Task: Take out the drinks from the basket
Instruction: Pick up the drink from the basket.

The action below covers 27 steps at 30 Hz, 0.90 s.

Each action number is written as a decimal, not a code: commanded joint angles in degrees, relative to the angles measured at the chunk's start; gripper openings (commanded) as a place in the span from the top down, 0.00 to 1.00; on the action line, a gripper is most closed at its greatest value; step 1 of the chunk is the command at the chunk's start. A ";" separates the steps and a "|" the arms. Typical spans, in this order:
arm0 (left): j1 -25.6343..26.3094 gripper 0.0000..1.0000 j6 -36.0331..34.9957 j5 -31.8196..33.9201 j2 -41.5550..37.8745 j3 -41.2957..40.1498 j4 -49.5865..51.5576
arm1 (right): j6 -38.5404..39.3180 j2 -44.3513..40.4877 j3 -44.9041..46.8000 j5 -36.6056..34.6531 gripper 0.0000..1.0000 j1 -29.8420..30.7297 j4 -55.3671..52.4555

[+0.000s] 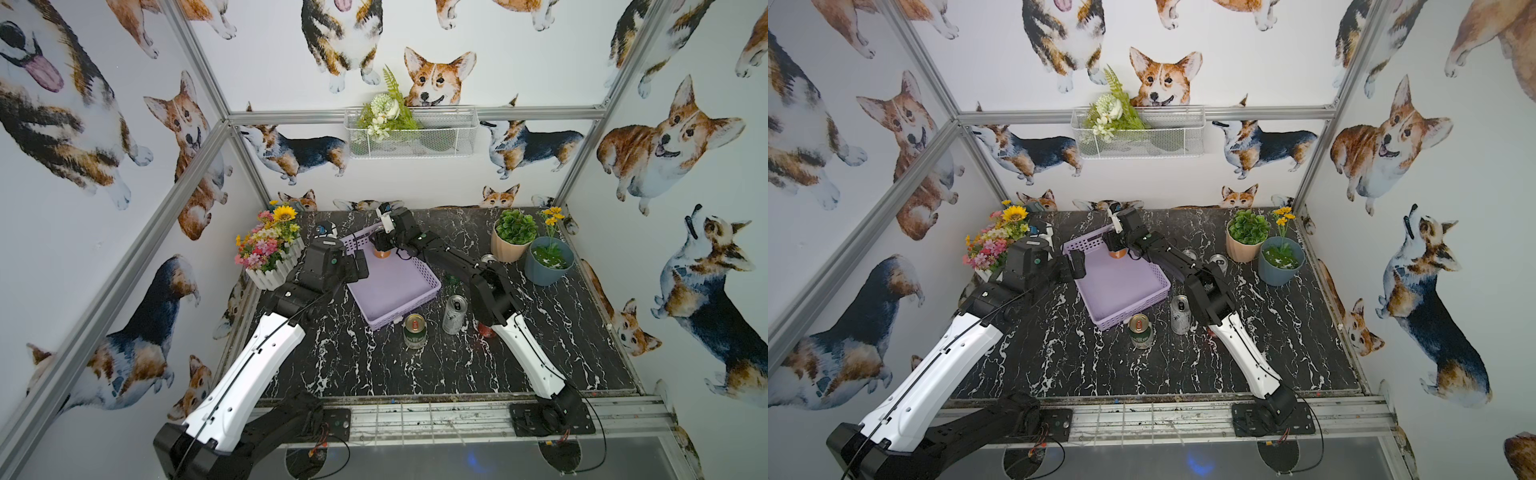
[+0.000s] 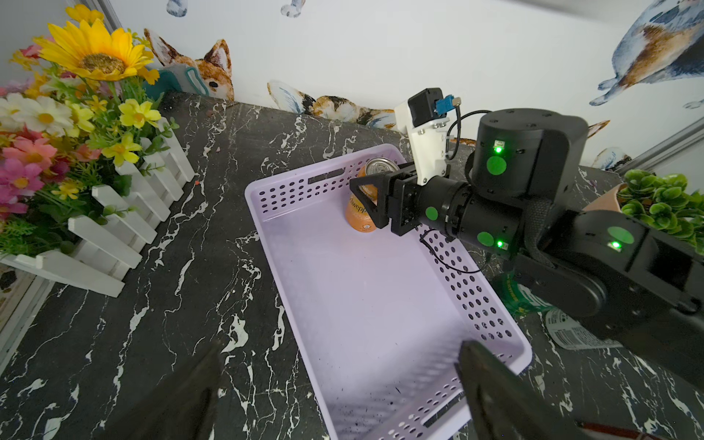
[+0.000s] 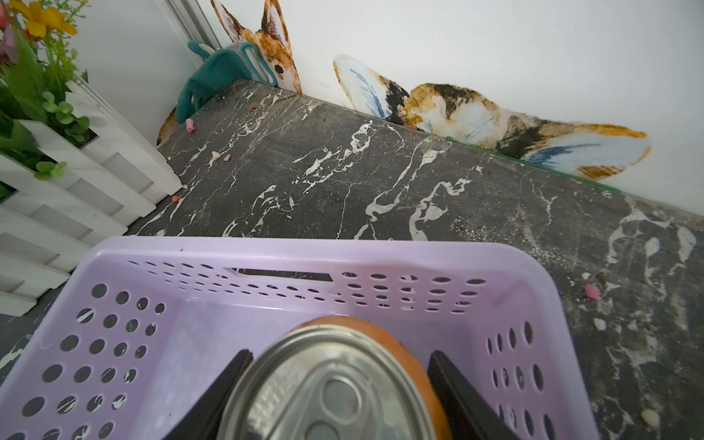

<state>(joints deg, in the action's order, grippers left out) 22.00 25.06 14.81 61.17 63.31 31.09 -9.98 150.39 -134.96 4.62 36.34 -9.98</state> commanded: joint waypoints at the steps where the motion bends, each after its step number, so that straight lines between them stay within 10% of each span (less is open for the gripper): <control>1: -0.15 0.00 -0.71 0.31 -0.17 0.21 -0.27 | 0.35 -0.20 0.04 2.62 0.60 0.05 1.27; 6: -0.16 0.00 -0.87 0.46 -0.08 -0.05 -0.42 | -0.03 -2.26 -1.01 6.37 1.00 -0.53 2.83; 27: -1.19 0.00 -1.19 -1.71 -0.16 -1.57 -3.44 | -6.60 -40.64 38.45 4.34 1.00 -8.60 29.99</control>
<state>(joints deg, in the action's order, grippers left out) 20.97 24.10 13.54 60.95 61.80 29.32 -14.70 125.27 -98.63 7.99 28.67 6.39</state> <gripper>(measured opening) 0.999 0.657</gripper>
